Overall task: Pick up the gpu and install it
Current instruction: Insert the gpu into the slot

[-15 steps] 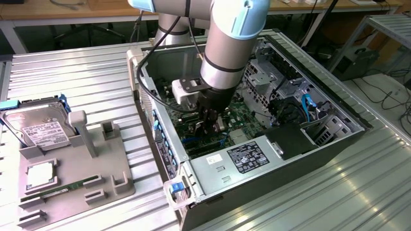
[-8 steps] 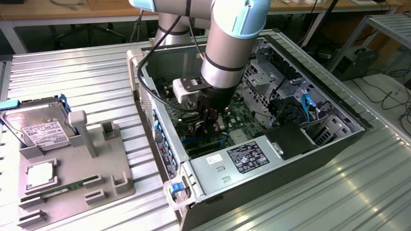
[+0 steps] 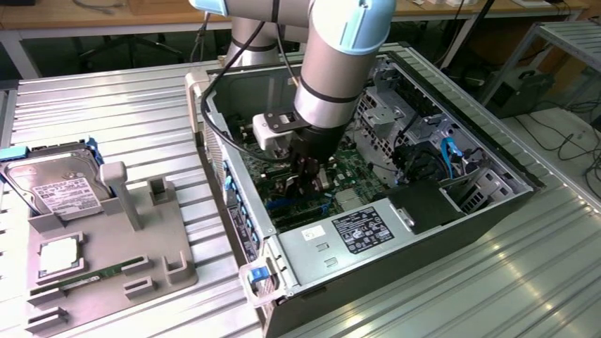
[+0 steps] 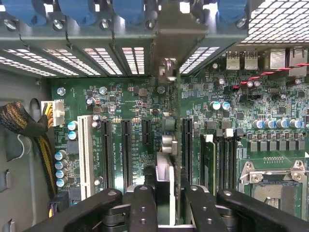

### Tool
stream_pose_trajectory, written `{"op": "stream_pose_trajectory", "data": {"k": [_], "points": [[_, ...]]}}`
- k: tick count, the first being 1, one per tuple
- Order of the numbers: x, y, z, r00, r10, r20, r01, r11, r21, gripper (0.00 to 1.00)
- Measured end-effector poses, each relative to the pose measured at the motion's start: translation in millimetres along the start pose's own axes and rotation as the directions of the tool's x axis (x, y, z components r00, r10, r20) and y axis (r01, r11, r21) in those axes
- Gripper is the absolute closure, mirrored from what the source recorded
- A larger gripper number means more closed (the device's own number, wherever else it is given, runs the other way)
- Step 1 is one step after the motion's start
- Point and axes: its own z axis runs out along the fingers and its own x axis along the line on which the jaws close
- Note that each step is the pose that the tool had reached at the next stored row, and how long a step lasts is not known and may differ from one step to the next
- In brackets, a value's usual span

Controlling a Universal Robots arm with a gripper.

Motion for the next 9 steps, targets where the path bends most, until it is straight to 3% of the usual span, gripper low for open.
{"op": "stream_pose_trajectory", "data": {"k": [9], "points": [[0.0, 1.8, 2.0, 1.0, 0.0, -0.0005, 0.0, 1.0, -0.0003, 0.72]]}}
